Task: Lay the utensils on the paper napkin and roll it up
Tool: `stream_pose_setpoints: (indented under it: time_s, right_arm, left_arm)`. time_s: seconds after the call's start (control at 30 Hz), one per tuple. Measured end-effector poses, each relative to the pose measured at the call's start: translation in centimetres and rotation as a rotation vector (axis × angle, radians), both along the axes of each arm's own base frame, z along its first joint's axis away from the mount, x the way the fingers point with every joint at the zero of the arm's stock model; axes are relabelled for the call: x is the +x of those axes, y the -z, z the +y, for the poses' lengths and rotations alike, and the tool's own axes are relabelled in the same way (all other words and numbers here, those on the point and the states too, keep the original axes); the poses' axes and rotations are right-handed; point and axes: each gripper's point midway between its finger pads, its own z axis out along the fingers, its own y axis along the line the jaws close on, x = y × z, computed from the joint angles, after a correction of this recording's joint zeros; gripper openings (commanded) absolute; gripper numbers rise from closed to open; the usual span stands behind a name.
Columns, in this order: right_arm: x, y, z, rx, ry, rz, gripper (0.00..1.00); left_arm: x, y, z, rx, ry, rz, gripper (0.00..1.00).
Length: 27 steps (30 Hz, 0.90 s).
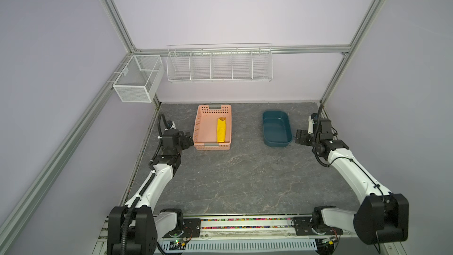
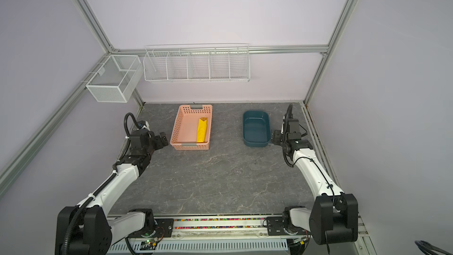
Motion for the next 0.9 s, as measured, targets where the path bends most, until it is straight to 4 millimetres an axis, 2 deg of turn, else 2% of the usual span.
stream_pose_setpoints:
  time_s: [0.13,0.23,0.33,0.5,0.63,0.77,0.9]
  right_arm:
    - [-0.8,4.5,-2.9,-0.001,0.091,0.046,0.89]
    - [-0.8,6.3,-3.8,-0.02,0.12,0.032,0.89]
    - [-0.2,7.3,-4.3,-0.043,0.138,-0.011,0.89]
    - [0.9,8.1,-4.9,-0.078,0.151,-0.096,0.89]
    - [1.8,7.0,-4.6,-0.102,0.126,-0.202,0.89]
    - [1.2,7.1,-4.0,-0.122,0.091,-0.274,0.89]
    - [1.5,7.2,-2.9,-0.13,0.027,-0.328,0.88]
  left_arm:
    - [-1.2,2.3,1.5,0.09,-0.045,-0.046,0.99]
    - [-2.2,4.3,2.6,0.153,-0.085,-0.053,1.0]
    - [-2.3,5.4,3.4,0.199,-0.11,-0.042,1.0]
    - [-0.5,3.5,2.5,0.191,-0.062,-0.163,1.0]
    - [0.6,3.3,1.6,0.156,-0.005,-0.216,0.99]
    - [0.9,4.2,1.0,0.138,0.031,-0.244,0.99]
    - [0.3,6.7,0.7,0.126,0.065,-0.247,1.0]
